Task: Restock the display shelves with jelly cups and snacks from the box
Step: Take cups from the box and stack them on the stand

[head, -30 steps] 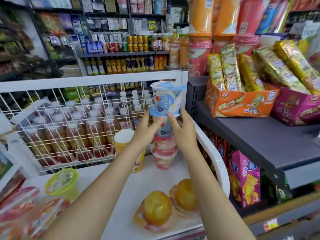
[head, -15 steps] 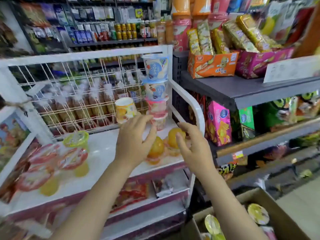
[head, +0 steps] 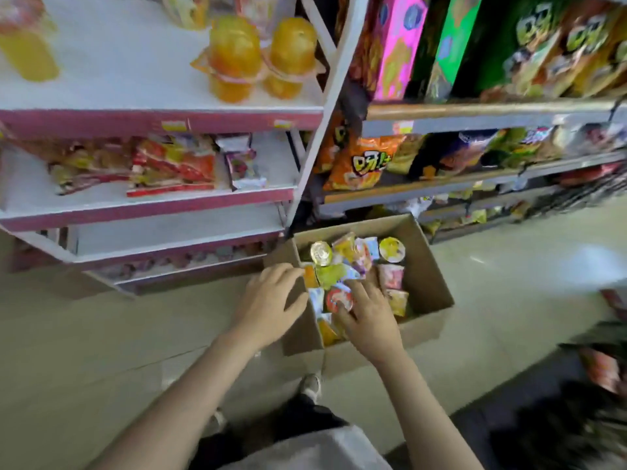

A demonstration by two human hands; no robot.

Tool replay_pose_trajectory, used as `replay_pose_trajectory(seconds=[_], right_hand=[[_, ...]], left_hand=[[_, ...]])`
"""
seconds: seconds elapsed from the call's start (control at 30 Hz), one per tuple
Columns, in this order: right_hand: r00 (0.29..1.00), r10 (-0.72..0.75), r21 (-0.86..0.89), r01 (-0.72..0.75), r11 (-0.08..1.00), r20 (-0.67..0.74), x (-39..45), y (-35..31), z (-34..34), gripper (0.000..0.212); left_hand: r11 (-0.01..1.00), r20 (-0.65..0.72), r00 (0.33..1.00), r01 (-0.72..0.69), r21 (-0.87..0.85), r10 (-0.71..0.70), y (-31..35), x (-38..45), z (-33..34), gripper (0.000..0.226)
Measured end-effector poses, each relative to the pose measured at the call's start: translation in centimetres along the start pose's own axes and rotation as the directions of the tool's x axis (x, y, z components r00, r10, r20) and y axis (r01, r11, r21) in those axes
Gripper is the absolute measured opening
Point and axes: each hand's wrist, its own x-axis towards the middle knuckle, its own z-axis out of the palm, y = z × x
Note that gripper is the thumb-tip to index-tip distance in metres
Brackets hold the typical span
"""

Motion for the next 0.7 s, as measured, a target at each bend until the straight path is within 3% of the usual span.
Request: replay_pose_trajectory(seconds=[0.17, 0.27, 0.37, 0.53, 0.63, 0.7], right_hand=[[0.995, 0.1, 0.106, -0.103, 0.989, 0.029, 0.6, 7.9, -0.8, 0.049], [0.991, 0.135, 0.145, -0.135, 0.98, 0.007, 2.3, 14.8, -1.0, 0.047], [0.982, 0.175, 0.197, -0.186, 0.963, 0.072, 5.2, 22.4, -0.4, 0.057], [0.954, 0.245, 0.305, -0.289, 0.908, 0.174, 11.9, 31.6, 5.0, 0.044], [0.932, 0.252, 0.386, -0.339, 0.858, 0.26, 16.2, 34.8, 9.7, 0.045], [0.917, 0.275, 0.42, -0.38, 0.824, 0.29, 18.7, 36.5, 13.3, 0.04]], left_hand=[[0.999, 0.069, 0.997, 0.024, 0.028, -0.026, 3.9, 4.7, 6.3, 0.058], [0.995, 0.142, 0.989, 0.035, 0.092, -0.048, 6.2, 8.9, 10.7, 0.073], [0.99, 0.154, 0.984, 0.068, 0.121, -0.087, 8.7, 13.2, 15.2, 0.074], [0.975, 0.206, 0.962, 0.149, 0.162, -0.181, 9.3, 20.2, 23.0, 0.074], [0.972, 0.243, 0.942, 0.208, 0.111, -0.229, 7.2, 24.1, 27.6, 0.084], [0.968, 0.23, 0.945, 0.204, 0.144, -0.233, 4.7, 26.0, 30.4, 0.078]])
